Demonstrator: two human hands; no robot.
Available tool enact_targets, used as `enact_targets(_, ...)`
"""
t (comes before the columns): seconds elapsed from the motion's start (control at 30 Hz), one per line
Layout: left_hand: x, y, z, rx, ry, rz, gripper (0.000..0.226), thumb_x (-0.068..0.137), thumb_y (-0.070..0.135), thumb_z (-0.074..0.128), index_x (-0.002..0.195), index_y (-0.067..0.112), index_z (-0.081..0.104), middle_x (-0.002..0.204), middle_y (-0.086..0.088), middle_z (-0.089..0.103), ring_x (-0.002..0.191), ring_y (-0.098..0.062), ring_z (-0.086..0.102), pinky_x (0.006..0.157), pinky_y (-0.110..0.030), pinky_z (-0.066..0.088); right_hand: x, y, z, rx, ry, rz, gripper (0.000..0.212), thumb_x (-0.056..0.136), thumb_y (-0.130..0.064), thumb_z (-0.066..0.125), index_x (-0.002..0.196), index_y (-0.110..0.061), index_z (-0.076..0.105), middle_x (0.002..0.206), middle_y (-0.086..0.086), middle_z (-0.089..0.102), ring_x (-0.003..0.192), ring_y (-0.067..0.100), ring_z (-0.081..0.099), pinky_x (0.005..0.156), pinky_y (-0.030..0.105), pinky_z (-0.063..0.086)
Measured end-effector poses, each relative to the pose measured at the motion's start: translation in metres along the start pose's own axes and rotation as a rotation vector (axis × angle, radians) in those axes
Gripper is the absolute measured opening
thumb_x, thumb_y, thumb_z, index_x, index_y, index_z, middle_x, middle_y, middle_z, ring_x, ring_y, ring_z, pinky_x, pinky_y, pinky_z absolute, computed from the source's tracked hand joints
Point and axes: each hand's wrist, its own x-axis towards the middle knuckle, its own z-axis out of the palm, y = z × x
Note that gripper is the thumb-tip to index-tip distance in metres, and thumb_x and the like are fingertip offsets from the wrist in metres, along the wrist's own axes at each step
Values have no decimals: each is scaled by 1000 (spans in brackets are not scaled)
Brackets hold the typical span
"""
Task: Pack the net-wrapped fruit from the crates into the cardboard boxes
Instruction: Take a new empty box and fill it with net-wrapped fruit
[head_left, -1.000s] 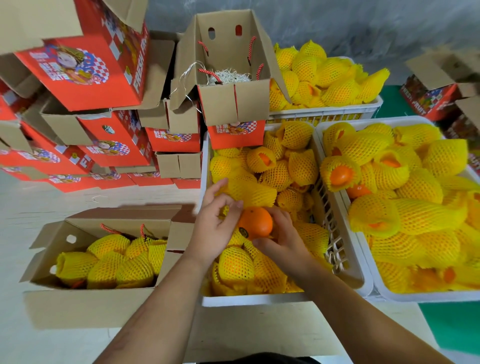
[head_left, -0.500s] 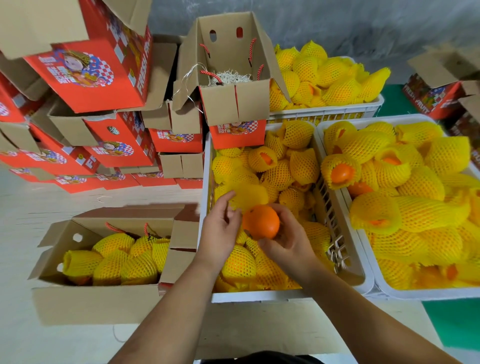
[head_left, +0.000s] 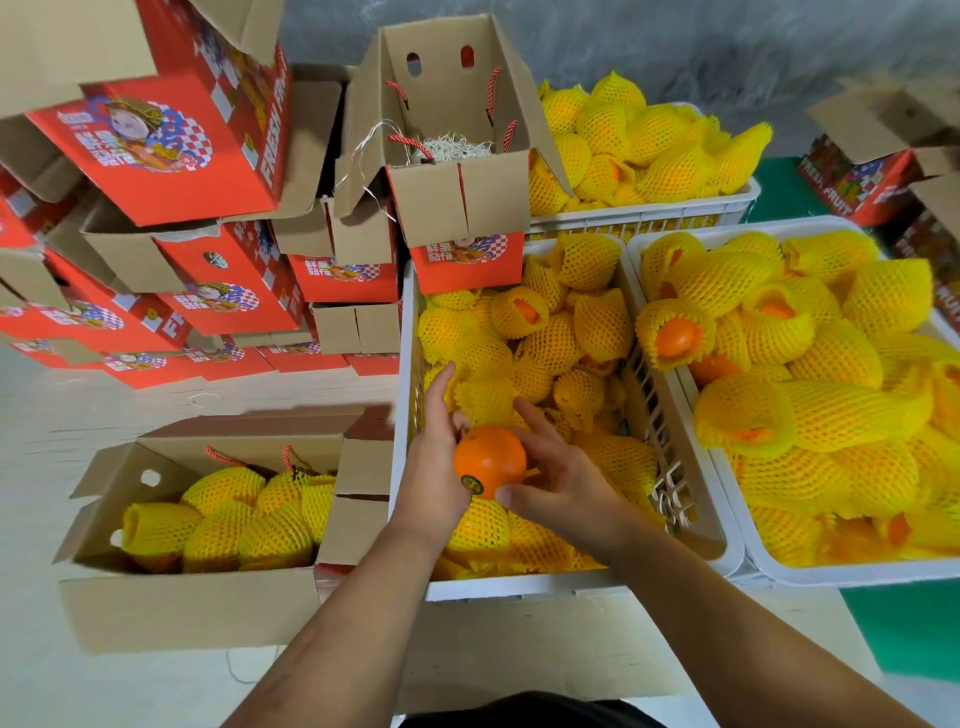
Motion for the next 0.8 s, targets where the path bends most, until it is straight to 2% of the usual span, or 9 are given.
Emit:
enact_targets(0.1,1,-2,0,12,32,52,92,82,6,81,153,37,33,106,3,64,102,-14,64,91,-39,57,1,-3,0,56,-19,28,52,69,-52,80,119,-60,67,168,-18,14,117,-23,51,100,39,55)
enact_targets(0.2,5,-3,-2,37,3,57,72,78,23,87,142,30,56,121,-4,63,112,-20,63,94,-49,57,2,-3,-2,147,-64,26,58,73,-44,82,129,-43,68,164,-8,33,131,1,55,105,41,51)
enact_targets(0.27,8,-2,0,-88,-6,63,70,89,11,79,149,32,51,115,-1,65,108,-18,64,100,-45,55,1,-3,-2,207,-60,54,57,75,-41,82,130,-35,69,150,-6,53,126,15,61,106,40,50)
enact_targets(0.37,15,-2,2,-373,14,-27,76,97,-6,62,159,29,34,85,13,63,87,-8,61,103,-29,48,0,-3,-1,287,6,112,51,80,-35,80,129,-26,69,126,0,73,120,20,66,106,40,51)
enact_targets(0.47,18,-2,-4,-384,179,-55,47,99,1,64,134,32,62,75,13,57,73,-3,55,77,-17,49,1,-3,-1,228,147,149,45,84,-25,81,127,-23,68,114,2,76,114,25,69,100,41,55)
enact_targets(0.53,16,2,-9,-411,233,-49,30,97,7,67,114,32,72,70,9,56,67,-5,50,65,-15,47,3,-5,-3,118,263,194,42,85,-26,84,123,-29,67,109,-4,75,106,17,70,89,31,58)
enact_targets(0.6,9,9,-9,-383,200,1,28,96,10,67,109,34,73,75,3,61,68,-8,52,64,-17,46,6,-8,-1,40,340,222,44,83,-31,85,122,-31,64,109,-9,73,101,7,68,80,23,57)
enact_targets(0.7,-4,10,-8,-186,207,143,35,98,8,63,110,40,69,98,-1,62,87,-9,61,79,-15,48,13,-12,13,53,428,223,47,80,-32,87,119,-24,63,111,-2,72,99,11,70,78,27,57)
enact_targets(0.8,-14,2,-16,4,202,222,20,99,15,58,112,27,69,98,2,59,90,-14,61,77,-26,52,19,-15,27,253,520,250,59,78,-37,86,128,-25,58,121,5,67,109,21,67,89,39,57)
